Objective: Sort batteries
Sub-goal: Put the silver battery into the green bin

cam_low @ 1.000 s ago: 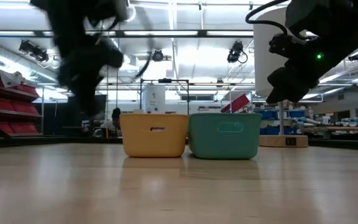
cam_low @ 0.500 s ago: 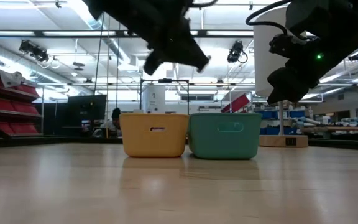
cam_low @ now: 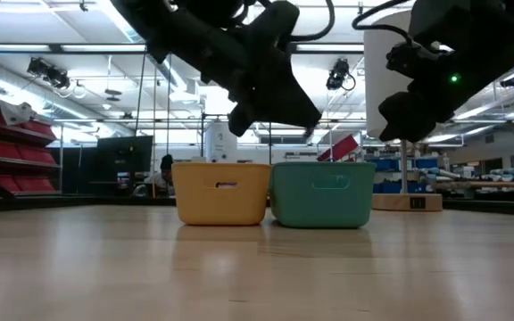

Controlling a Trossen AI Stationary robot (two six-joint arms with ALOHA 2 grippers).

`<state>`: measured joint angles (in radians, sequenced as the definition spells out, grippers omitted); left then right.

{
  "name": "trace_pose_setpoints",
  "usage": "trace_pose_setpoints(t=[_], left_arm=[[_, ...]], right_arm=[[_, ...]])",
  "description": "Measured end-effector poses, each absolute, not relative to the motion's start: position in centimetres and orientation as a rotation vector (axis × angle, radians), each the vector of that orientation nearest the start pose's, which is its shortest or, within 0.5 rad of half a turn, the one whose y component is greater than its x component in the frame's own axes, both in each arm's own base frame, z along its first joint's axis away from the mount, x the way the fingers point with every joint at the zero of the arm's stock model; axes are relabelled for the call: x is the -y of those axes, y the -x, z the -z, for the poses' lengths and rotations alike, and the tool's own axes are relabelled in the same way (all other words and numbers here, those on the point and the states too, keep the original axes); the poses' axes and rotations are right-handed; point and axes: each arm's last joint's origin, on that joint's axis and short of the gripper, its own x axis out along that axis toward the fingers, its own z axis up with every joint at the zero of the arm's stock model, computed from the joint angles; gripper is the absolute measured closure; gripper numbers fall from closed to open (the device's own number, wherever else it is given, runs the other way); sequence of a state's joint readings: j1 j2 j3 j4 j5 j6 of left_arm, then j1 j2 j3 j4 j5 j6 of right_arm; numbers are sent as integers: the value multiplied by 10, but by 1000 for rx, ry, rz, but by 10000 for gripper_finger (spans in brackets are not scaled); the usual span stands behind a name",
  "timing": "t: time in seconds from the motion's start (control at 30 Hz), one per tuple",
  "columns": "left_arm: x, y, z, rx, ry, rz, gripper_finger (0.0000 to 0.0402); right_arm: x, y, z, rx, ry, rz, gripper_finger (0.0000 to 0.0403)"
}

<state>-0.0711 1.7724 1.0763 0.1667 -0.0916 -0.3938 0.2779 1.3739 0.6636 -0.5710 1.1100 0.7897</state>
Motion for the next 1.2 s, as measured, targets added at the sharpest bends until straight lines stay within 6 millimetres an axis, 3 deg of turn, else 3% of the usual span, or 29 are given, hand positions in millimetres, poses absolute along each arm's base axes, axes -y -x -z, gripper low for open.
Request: trace_pose_setpoints(t=[0.2,0.37,0.5,0.63,0.87,1.0,1.2], left_arm=[[22,-381,-214,-466,292,-137,268],[22,-370,-217,-572,318,-49,247],[42,-331,-251,-756,329,102,246],[69,-286,-259,-986,282,47,246],[141,-224,-245,-1339,141,154,245],[171,-208,-228,-1378,-8,189,245],[192,-204,-199,-1462,-161,202,245]], right_arm=[[-35,-219,-172,-625,165,994,282],[-35,-219,-172,-631,169,992,282],[-36,-219,-172,-626,165,989,282],[-36,-220,-172,-625,165,988,282],[-36,-220,-173,-619,152,984,282],[-37,-221,-172,-622,139,975,282],[-37,-221,-172,-623,137,974,282]])
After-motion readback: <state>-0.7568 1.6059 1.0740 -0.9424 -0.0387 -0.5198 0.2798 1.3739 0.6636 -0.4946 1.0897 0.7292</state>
